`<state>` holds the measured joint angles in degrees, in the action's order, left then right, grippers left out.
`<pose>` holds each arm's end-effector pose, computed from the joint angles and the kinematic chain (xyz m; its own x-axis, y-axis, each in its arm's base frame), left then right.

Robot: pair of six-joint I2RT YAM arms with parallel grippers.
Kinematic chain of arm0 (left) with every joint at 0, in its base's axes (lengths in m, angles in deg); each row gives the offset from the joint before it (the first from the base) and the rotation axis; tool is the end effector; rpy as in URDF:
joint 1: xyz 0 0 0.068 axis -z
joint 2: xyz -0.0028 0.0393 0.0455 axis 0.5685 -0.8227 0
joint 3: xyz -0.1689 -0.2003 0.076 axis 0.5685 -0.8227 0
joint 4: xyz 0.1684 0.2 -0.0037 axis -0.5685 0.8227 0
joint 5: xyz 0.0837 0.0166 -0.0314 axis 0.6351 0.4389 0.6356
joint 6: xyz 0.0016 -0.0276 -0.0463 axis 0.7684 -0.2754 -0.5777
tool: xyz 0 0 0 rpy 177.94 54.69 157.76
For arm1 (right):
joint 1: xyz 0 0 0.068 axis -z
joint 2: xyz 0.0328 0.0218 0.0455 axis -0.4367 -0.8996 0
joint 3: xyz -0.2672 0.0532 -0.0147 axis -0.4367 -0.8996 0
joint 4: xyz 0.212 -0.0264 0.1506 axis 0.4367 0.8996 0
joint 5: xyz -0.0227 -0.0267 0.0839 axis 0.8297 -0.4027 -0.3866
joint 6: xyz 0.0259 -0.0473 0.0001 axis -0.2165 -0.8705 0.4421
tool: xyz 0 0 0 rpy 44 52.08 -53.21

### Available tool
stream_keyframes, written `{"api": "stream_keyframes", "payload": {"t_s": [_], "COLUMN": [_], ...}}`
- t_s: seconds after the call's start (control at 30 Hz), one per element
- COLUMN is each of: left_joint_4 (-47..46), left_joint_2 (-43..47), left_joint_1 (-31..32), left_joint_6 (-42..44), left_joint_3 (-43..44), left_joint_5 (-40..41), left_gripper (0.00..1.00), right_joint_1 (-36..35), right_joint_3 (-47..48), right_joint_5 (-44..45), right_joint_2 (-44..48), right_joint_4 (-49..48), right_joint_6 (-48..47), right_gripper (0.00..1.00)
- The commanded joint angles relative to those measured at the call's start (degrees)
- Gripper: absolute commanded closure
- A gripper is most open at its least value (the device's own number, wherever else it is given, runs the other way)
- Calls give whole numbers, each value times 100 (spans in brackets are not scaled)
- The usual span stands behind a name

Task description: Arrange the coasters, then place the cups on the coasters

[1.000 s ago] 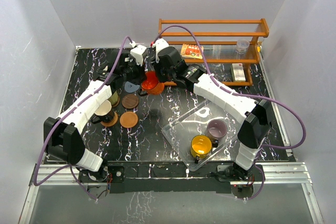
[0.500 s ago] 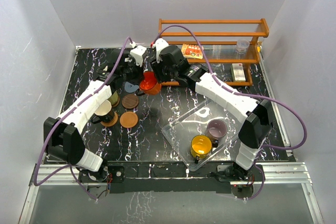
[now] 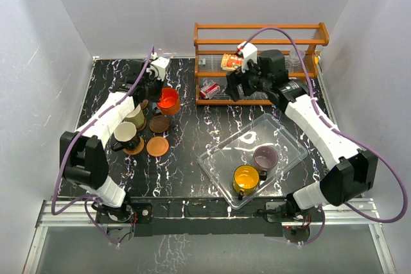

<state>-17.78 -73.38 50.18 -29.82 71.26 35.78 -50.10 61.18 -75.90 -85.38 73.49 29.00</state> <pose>0.3480 -0.1004 0.3019 -0.4786 0.3212 -0.8172 0.4406 0.8929 0.0929 0.2917 0.1410 0.3746 -0.3856 -0.3035 -0.8713 -0.6466 0.7626 0.0205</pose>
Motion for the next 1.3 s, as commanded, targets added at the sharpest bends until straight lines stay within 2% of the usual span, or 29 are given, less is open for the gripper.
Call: {"api": "stream_keyframes", "payload": {"t_s": [0.0, 0.13, 0.37, 0.53, 1.0, 1.27], "left_joint_4": [-166, -159, -107, -128, -61, -74], "left_joint_2": [-211, -510, -851, -1049, -1703, -1769], "left_joint_1": [-356, -475, -547, -554, -634, -653], "left_joint_6": [52, 145, 199, 283, 385, 414], "left_joint_3": [413, 573, 850, 1010, 1543, 1486], "left_joint_5": [-190, -302, -328, -152, 7, 94], "left_gripper": [100, 100, 100, 100, 100, 100], "right_joint_1": [494, 805, 1152, 1381, 1483, 1486], "right_joint_3": [-778, -1409, -1858, -2167, -2393, -2385], "right_joint_5": [-951, -1194, -1874, -2515, -2672, -2626], "right_joint_2": [502, 822, 967, 1022, 1028, 970], "right_joint_4": [-426, -595, -648, -719, -587, -547], "right_joint_6": [-594, -885, -1264, -1417, -1615, -1649], "right_gripper": [19, 18, 18, 12, 9, 8]}}
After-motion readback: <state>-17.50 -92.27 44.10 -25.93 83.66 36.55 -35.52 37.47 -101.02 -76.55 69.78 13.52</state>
